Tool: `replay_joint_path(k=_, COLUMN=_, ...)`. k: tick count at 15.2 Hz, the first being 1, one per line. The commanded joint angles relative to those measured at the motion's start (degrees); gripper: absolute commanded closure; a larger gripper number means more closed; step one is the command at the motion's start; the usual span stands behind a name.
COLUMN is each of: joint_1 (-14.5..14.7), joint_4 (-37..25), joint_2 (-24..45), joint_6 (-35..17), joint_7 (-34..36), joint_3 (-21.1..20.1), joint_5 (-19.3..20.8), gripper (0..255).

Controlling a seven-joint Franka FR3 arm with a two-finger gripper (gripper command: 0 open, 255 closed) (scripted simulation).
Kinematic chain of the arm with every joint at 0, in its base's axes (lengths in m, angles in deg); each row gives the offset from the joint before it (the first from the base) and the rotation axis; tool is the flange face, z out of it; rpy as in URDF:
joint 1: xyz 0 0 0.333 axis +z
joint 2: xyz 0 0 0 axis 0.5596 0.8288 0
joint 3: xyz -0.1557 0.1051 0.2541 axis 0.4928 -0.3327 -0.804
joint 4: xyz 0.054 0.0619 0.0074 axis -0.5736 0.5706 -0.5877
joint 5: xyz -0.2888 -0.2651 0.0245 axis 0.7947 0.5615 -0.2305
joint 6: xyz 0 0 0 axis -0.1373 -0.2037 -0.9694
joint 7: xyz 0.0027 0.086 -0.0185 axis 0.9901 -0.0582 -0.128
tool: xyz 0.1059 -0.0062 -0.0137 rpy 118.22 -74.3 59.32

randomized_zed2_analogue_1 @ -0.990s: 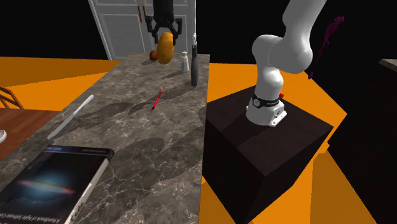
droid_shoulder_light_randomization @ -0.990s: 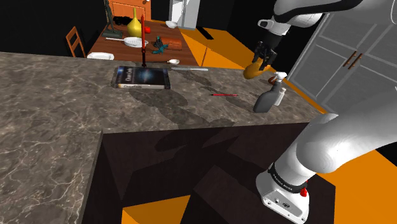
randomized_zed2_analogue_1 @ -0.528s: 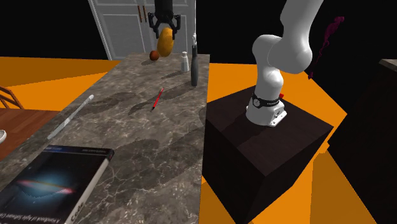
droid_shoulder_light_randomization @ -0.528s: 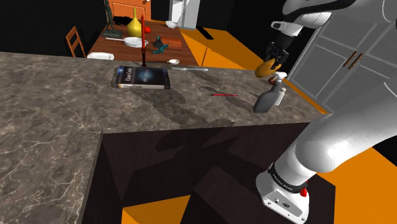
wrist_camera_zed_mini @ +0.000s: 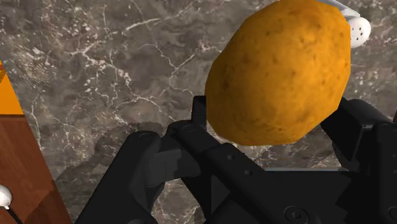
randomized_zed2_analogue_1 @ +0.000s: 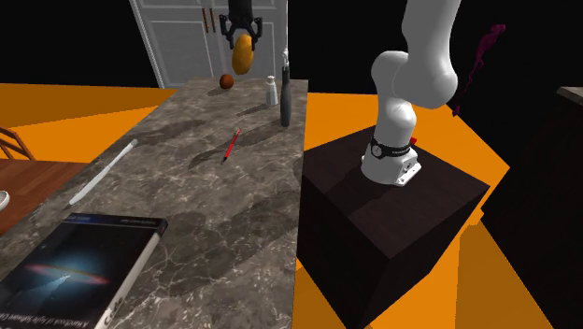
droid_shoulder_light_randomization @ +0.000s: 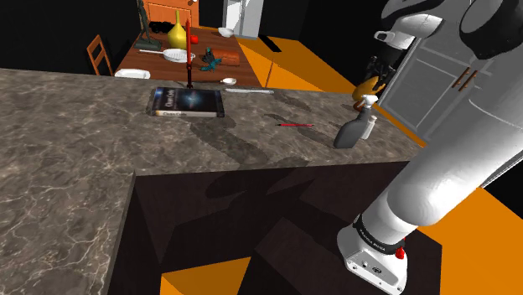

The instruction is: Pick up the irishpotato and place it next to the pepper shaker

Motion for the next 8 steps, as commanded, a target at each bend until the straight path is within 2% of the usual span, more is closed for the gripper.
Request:
replay_joint_path(k=1, joint_1=-1.73, joint_4=-4.03, joint_2=5.04, joint_6=1.22, joint_7=-5.01, joint_3=1.94, joint_5=-4.35, gripper=255)
replay_joint_path(k=4, joint_1=-6.75, joint_4=-10.7, joint_2=13.0, joint_6=3.84, joint_7=-12.0, joint_3=3.08, joint_5=-11.08, gripper=255)
replay_joint_path(k=8, joint_1=-16.36, joint_4=-21.25, joint_2=22.96, joint_6=8.46, joint_7=-18.98, joint_3=1.6, joint_5=-18.63, gripper=255)
